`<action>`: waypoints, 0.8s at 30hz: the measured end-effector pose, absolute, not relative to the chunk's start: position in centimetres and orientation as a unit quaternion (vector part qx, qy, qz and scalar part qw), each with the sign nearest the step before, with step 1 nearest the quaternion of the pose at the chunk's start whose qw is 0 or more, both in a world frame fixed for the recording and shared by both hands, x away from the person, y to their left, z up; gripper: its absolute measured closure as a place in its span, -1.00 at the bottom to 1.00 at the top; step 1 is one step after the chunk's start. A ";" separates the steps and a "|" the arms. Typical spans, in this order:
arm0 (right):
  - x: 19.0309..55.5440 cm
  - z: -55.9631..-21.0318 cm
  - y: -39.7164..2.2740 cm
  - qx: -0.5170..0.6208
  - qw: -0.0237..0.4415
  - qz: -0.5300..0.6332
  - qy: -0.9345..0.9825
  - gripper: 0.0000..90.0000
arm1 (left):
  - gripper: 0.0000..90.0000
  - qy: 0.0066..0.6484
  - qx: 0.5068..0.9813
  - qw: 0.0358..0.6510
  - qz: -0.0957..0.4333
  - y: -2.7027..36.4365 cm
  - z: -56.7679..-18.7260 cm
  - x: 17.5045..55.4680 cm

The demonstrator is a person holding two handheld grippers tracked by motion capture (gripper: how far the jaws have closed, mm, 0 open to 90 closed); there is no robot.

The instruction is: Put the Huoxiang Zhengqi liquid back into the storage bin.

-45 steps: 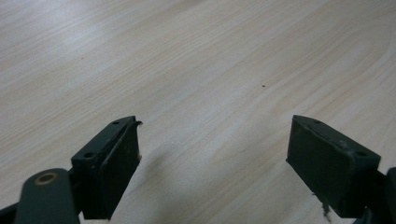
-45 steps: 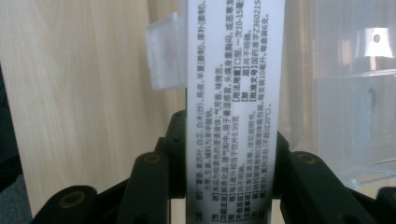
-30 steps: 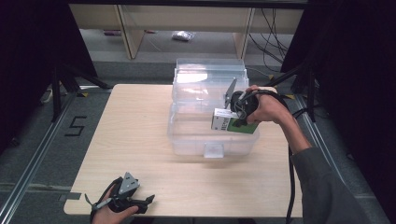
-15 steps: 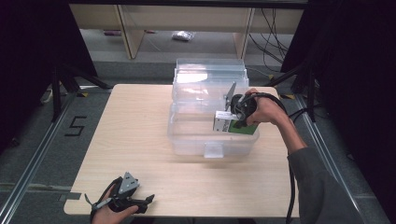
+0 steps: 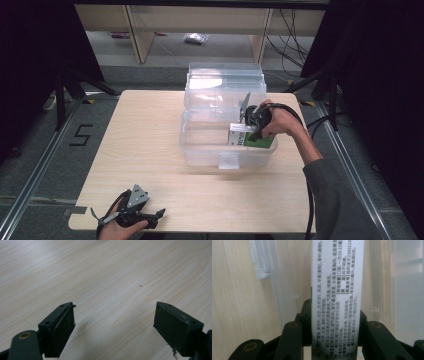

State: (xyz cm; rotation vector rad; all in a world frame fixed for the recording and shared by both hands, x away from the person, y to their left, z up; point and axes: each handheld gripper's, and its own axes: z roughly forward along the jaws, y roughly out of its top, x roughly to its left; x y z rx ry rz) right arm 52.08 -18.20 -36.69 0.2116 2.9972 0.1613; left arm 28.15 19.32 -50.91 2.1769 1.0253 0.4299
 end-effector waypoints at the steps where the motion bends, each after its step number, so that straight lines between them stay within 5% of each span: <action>1: 52.2 -36.8 -18.2 0.065 0.061 0.055 0.994 0.44 | -0.64 0.395 0.836 0.342 0.165 19.3 -50.9 28.1; 24: 52.3 -38.7 -18.9 0.084 0.043 0.047 0.994 0.43 | -0.64 0.395 0.837 0.341 0.164 19.3 -50.9 28.1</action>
